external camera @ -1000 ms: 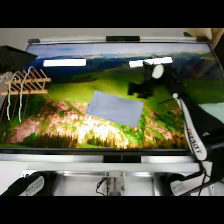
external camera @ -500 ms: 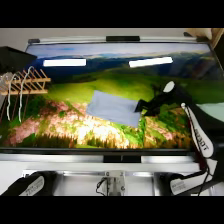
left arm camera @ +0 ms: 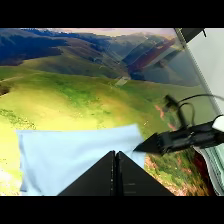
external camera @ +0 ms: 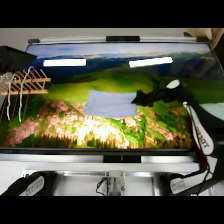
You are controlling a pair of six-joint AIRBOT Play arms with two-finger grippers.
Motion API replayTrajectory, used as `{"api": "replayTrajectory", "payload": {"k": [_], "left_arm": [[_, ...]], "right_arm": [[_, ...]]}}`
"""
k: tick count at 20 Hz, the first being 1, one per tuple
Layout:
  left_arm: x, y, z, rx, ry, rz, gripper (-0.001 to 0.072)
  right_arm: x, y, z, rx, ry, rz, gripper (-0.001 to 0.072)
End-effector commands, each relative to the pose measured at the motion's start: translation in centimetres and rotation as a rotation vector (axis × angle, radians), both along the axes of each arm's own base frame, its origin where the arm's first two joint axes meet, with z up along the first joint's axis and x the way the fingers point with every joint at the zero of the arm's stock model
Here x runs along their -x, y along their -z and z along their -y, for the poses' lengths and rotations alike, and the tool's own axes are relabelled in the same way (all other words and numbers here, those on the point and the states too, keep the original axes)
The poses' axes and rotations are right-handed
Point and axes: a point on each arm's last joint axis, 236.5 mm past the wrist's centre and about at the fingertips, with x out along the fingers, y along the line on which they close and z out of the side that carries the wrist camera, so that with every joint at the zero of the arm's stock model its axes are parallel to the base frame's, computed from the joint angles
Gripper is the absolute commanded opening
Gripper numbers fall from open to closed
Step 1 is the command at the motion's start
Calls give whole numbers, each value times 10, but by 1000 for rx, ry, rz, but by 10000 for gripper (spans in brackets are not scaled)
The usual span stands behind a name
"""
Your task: Fold the shirts.
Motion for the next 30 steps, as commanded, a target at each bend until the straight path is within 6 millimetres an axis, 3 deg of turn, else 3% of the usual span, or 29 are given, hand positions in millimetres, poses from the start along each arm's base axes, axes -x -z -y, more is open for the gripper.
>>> {"api": "replayTrajectory", "payload": {"k": [1,3,5,11,14,17,21,23,27,30], "left_arm": [[0,0,0,-1,-1,-1,37],[0,0,0,0,0,-1,36],[1,-1,0,2,1,3,37],[1,-1,1,2,2,3,37],[2,-2,3,2,9,3,37],[2,-1,4,2,12,2,37],[2,-1,4,2,12,2,37],[2,-1,4,2,12,2,37],[2,-1,4,2,12,2,37],[2,-1,4,2,12,2,37]], "right_arm": [[-34,-94,49,-62,89,199,66],[-31,-134,106,-2,178,241,67],[-11,-157,171,102,291,232,66],[63,-211,342,350,715,286,67],[90,-224,406,400,920,305,66],[114,-218,432,419,1008,250,66],[152,-200,437,420,1014,118,67],[184,-182,441,473,1006,-6,67],[267,-150,455,650,1001,-334,67],[289,-123,444,635,980,-469,67]]}}
